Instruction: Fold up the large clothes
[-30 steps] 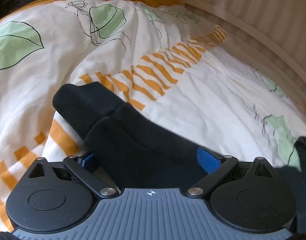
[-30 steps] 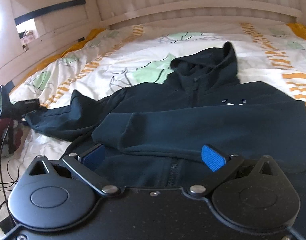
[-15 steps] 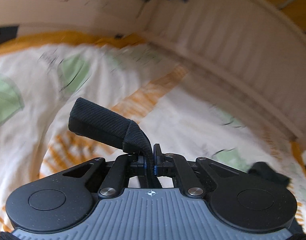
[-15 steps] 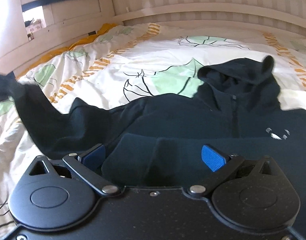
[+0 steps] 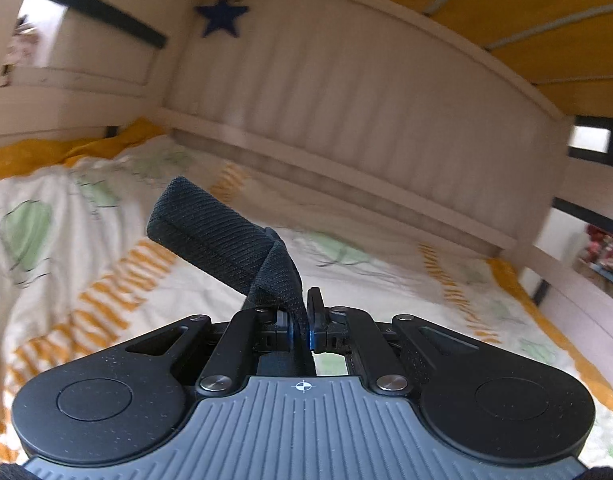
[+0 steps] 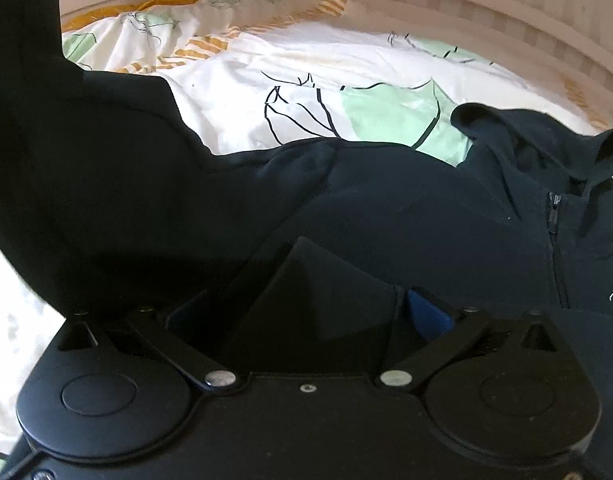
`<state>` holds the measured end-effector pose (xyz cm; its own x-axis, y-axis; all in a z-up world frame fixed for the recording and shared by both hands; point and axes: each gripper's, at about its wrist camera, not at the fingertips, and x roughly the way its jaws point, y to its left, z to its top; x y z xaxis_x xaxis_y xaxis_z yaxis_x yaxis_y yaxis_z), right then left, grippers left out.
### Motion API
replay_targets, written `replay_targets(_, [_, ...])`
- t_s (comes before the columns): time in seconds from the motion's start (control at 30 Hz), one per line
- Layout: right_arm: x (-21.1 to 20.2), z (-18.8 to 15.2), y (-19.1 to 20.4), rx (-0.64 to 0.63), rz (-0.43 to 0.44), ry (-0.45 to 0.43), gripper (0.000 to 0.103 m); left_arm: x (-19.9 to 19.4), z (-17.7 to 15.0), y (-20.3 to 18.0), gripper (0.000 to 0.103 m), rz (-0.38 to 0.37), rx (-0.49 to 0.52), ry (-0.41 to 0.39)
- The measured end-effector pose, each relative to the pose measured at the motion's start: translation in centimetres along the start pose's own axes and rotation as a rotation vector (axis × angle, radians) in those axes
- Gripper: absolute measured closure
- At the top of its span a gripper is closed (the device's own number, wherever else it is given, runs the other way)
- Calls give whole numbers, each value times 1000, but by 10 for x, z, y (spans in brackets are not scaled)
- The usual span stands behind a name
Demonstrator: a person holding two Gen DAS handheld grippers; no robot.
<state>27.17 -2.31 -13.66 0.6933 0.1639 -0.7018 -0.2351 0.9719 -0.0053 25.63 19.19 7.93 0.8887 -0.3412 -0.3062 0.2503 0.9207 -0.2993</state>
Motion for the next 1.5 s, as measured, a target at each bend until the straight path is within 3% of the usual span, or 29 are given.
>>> replay_targets(0.27, [-87, -9, -57, 200, 101, -150, 2, 5, 1, -74, 97, -165, 87, 18])
replay_targets(0.5, [-143, -47, -108, 292, 68, -161, 2, 33, -28, -147, 97, -308, 149, 78])
replay_targets(0.7, [-171, -90, -149, 413, -6, -143, 2, 80, -92, -204, 96, -361, 191, 201])
replay_targets(0.97, [-189, -137, -187, 574, -61, -128, 2, 136, -199, -229, 95, -353, 229, 440])
replay_targets(1.03, [-191, -145, -193, 601, -66, -126, 2, 135, -211, -229, 89, -343, 241, 480])
replay_targets(1.2, [-196, -158, -201, 634, -73, -116, 2, 121, -223, -214, 38, -334, 221, 531])
replay_targets(1.27, [-197, -164, -203, 644, -75, -114, 2, 112, -225, -208, 26, -334, 218, 531])
replay_targets(1.5, [-199, -171, -202, 640, -86, -102, 2, 75, -224, -181, 23, -293, 295, 491])
